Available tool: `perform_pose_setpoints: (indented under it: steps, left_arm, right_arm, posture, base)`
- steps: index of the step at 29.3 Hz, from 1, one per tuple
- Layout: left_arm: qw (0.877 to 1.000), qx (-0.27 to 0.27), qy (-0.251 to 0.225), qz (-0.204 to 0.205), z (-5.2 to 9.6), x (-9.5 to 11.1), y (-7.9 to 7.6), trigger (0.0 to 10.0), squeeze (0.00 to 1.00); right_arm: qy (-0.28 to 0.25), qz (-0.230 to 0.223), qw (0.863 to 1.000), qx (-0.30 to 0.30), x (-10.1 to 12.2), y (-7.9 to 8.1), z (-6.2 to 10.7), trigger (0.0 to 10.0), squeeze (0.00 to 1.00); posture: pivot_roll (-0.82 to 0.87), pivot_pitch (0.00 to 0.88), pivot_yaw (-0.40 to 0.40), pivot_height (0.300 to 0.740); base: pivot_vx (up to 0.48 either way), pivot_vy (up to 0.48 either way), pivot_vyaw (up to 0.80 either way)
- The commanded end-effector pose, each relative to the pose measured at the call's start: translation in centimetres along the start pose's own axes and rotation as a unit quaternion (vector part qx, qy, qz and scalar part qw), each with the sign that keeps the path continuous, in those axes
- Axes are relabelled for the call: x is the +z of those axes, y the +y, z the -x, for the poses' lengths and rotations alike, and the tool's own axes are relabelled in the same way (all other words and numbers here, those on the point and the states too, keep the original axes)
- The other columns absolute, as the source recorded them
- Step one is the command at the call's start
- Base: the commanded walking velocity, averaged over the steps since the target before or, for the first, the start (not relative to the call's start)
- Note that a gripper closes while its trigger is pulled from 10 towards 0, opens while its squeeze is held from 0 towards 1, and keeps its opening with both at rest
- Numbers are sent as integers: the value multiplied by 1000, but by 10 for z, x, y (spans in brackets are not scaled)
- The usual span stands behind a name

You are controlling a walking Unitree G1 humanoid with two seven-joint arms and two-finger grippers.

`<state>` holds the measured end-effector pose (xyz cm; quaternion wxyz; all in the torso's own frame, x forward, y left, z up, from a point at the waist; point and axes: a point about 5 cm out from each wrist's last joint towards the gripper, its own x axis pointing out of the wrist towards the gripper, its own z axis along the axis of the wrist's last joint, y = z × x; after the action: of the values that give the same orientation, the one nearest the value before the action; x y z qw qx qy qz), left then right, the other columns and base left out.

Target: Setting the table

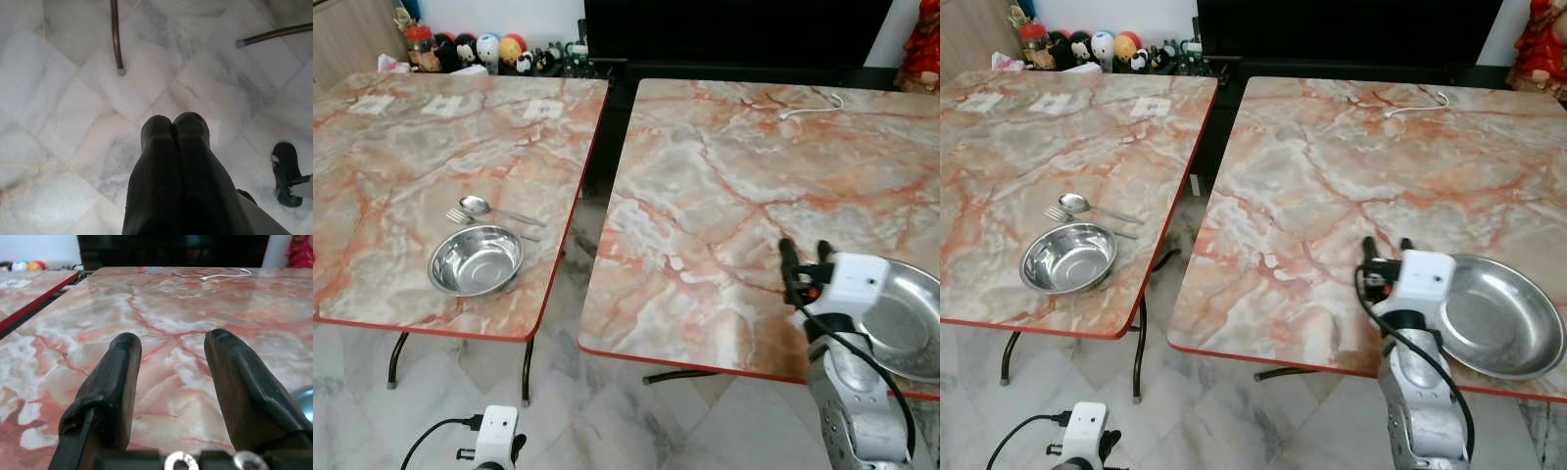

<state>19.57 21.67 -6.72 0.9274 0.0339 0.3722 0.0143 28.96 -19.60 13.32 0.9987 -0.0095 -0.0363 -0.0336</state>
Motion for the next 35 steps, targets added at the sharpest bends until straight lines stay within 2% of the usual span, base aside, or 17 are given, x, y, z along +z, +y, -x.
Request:
perform_pose_setpoints:
  steps: [1, 7, 11, 14, 16, 23, 35]
  left_arm:
    - [999, 22, 14, 24, 2, -6, 9, 10000, 0]
    - [999, 32, 26, 27, 4, -10, 13, 10000, 0]
    - [998, 38, 31, 33, 4, -12, 14, 10000, 0]
    - [998, 46, 27, 46, 5, -12, 16, 10000, 0]
    - [996, 60, 7, 69, 5, -8, 20, 10000, 0]
    - [996, 62, 12, 63, 6, -10, 22, 10000, 0]
    - [997, 51, -3, 61, 4, -3, 17, 10000, 0]
  right_arm:
    - [8, 14, 1000, 6, -4, -2, -2, 10000, 0]
    - [6, 24, 1000, 14, -7, -2, -4, 10000, 0]
    - [5, 4, 1000, -3, -8, -5, -4, 10000, 0]
    - [5, -7, 1000, -11, -9, -7, -5, 10000, 0]
    - [8, -11, 1000, -11, -11, -8, -5, 10000, 0]
    - [10, -16, 1000, -19, -16, -7, -4, 10000, 0]
    - [4, -23, 999, -25, -14, -5, -6, 10000, 0]
  posture:
    - [-45, 60, 6, 740]
    - [-36, 49, 11, 740]
    - [-36, 42, 12, 740]
    - [-36, 38, 16, 740]
    - [-34, 32, 17, 740]
    - [-26, 24, 20, 740]
    - [-20, 43, 18, 740]
  base:
    - [0, 0, 0]
    - [0, 0, 481]
    - [0, 0, 730]
    - [0, 0, 0]
    - [0, 0, 0]
    - [0, 0, 0]
    - [0, 452, 0]
